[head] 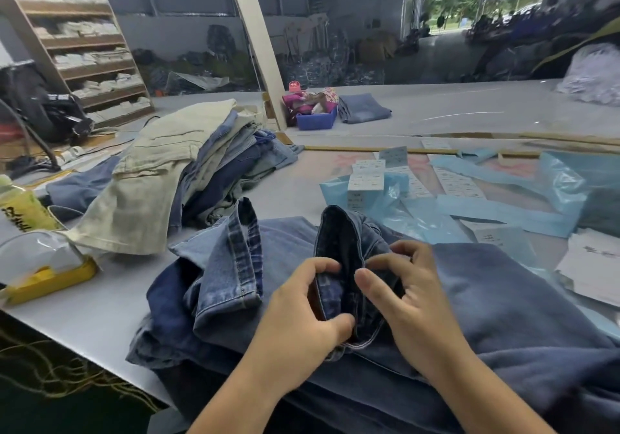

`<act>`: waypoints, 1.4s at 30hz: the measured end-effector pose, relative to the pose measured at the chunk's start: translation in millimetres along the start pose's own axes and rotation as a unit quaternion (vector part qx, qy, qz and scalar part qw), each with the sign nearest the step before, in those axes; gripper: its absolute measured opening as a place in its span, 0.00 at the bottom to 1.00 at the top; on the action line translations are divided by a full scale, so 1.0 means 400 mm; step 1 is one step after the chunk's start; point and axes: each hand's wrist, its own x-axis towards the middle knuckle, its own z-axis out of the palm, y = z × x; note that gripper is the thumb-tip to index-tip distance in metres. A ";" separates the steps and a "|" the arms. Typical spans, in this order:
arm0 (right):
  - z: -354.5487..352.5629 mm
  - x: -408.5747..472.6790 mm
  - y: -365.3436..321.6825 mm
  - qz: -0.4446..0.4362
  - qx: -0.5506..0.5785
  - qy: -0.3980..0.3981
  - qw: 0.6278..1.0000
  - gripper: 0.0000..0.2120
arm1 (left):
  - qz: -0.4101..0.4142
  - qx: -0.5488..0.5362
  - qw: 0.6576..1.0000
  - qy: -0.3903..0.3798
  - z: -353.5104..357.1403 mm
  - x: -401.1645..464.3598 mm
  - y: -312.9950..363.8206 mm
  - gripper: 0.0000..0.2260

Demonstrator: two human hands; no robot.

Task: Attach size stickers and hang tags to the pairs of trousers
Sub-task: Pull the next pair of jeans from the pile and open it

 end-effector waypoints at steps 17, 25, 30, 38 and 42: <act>-0.023 -0.017 0.035 0.051 0.125 -0.086 0.987 0.11 | -0.065 -0.071 0.990 0.107 -0.013 0.002 -0.016 0.24; -0.011 -0.035 0.050 0.029 0.172 -0.015 0.985 0.07 | -0.001 0.202 0.974 0.101 -0.024 -0.033 0.003 0.26; -0.019 -0.023 0.058 0.052 0.320 -0.047 0.945 0.11 | 0.088 0.276 0.956 -0.053 -0.036 -0.024 0.025 0.32; -0.016 -0.023 0.055 0.070 0.376 -0.031 0.923 0.44 | 0.075 0.197 0.976 0.060 -0.011 0.011 0.022 0.10; 0.010 -0.029 0.064 0.071 0.234 -0.005 0.970 0.38 | -0.018 0.063 0.993 0.098 -0.031 0.026 0.003 0.06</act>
